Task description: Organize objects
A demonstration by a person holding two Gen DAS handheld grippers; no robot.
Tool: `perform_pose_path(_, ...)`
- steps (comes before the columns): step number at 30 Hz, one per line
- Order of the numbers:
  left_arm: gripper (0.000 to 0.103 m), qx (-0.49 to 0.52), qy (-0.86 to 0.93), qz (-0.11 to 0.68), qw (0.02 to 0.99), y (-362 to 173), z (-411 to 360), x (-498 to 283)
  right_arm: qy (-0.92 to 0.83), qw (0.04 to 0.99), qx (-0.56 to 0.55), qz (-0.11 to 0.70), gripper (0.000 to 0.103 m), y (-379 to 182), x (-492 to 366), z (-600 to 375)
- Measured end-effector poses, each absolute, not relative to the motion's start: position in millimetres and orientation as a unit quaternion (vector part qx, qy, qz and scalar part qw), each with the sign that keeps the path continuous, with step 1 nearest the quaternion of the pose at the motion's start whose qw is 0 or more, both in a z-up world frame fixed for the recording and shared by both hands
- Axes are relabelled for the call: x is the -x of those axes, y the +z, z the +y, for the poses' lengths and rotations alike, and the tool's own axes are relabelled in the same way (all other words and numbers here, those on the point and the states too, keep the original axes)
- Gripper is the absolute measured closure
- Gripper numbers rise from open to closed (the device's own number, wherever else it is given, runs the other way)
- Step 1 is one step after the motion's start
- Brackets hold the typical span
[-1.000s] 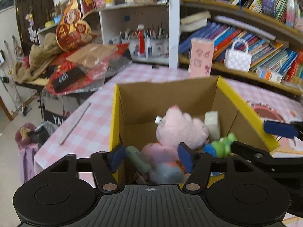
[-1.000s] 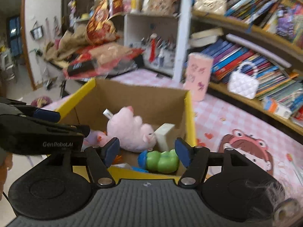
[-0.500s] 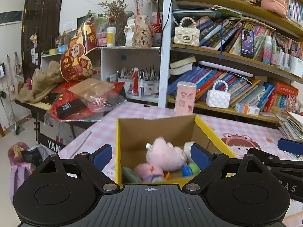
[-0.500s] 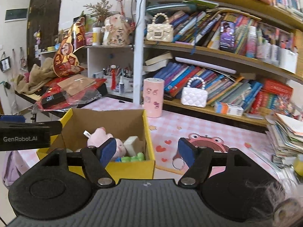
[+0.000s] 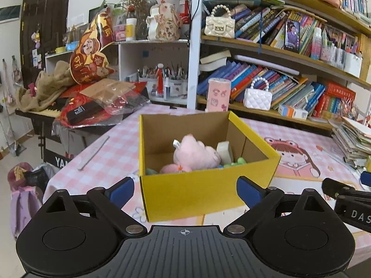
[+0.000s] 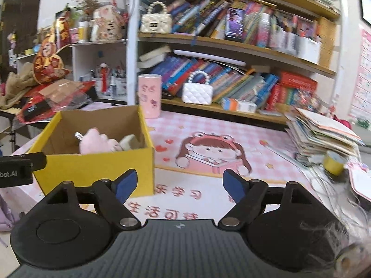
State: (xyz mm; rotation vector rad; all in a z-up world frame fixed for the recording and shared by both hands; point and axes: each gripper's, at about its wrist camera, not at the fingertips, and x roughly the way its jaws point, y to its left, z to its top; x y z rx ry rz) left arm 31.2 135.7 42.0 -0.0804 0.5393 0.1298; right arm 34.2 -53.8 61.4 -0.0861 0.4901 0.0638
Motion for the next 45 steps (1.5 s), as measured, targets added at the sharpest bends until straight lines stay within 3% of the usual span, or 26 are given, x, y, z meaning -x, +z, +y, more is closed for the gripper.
perform_pose_path(13,0.006,0.016,0.033,0.31,0.95,16.8,102.6,-26.9,-0.022,0.958,0.028,0.286,0.02,36.8,-9.0,-94.5)
perform_pose_path(21,0.0,-0.026,-0.003,0.329,0.944,14.2,59.4,-33.4,-0.083,0.949,0.007,0.303,0.016,27.8,4.5,-115.6)
perform_pose_path(35,0.0,-0.057,-0.013,0.351,0.935,2.2,26.7,-18.8,-0.11,0.94,0.022,0.322,0.002,14.4,18.8,-123.6)
perform_pose_path(45,0.0,-0.075,-0.012,0.365,0.928,-1.1,20.0,-18.4,-0.117,0.938,0.017,0.326,0.0,14.6,22.7,-124.9)
